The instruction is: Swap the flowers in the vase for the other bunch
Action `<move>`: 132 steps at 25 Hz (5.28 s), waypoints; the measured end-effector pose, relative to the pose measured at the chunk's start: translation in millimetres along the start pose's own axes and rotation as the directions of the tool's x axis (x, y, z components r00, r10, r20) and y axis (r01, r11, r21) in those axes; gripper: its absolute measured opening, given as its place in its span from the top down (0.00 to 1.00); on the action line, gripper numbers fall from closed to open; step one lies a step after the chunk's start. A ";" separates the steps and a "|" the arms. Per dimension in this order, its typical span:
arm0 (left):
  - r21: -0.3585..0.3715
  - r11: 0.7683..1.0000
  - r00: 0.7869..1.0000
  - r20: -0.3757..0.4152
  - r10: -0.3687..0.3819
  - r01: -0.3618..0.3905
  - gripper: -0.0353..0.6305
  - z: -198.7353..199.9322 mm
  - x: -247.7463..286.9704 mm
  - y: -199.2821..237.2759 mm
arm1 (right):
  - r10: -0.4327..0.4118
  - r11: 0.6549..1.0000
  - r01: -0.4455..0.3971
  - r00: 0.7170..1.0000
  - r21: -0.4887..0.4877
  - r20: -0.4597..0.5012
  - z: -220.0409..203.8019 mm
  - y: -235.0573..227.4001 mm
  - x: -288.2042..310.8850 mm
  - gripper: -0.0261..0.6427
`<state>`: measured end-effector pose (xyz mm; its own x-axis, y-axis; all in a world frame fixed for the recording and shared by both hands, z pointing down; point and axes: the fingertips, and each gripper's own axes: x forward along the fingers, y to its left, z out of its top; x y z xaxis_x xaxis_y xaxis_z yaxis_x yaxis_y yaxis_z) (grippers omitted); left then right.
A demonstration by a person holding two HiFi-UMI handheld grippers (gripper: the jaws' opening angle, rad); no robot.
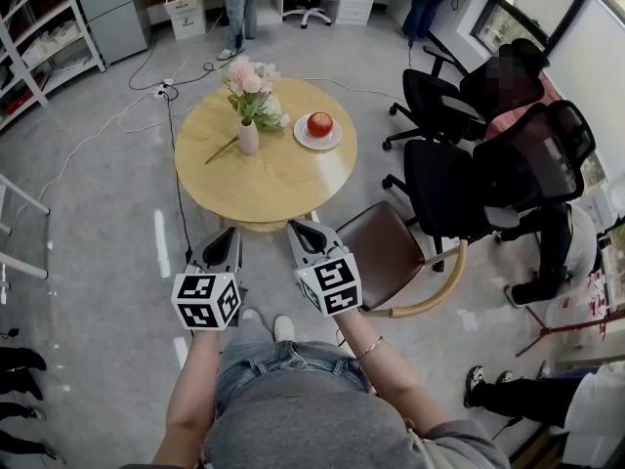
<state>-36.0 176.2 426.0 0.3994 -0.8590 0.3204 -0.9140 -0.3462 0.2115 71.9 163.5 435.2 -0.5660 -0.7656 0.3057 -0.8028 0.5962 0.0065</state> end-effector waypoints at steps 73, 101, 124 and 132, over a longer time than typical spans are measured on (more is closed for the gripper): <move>-0.080 0.987 0.988 -0.063 -0.144 0.138 0.91 77.4 217.6 167.3 | -0.091 0.989 0.102 0.990 0.105 -0.105 36.9 -91.8 239.2 0.94; -0.046 0.977 0.967 -0.138 -0.212 0.207 0.87 83.8 260.5 188.5 | -0.022 0.994 0.038 0.988 0.102 -0.155 30.4 -95.0 299.8 0.69; -0.068 0.988 0.979 -0.139 -0.147 0.138 0.66 91.0 250.2 179.2 | 0.066 0.997 -0.072 0.976 -0.022 -0.205 15.8 -98.3 334.5 0.61; -0.031 0.983 0.971 -0.158 -0.181 0.179 0.62 98.4 267.6 159.4 | 0.068 0.997 -0.073 0.975 -0.018 -0.210 14.1 -97.1 339.4 0.61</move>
<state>-81.8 -146.0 454.6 0.5646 -0.7116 0.4182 -0.8254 -0.4820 0.2941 -44.9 -157.7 524.9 -0.5670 -0.6554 0.4989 -0.7557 0.6549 0.0014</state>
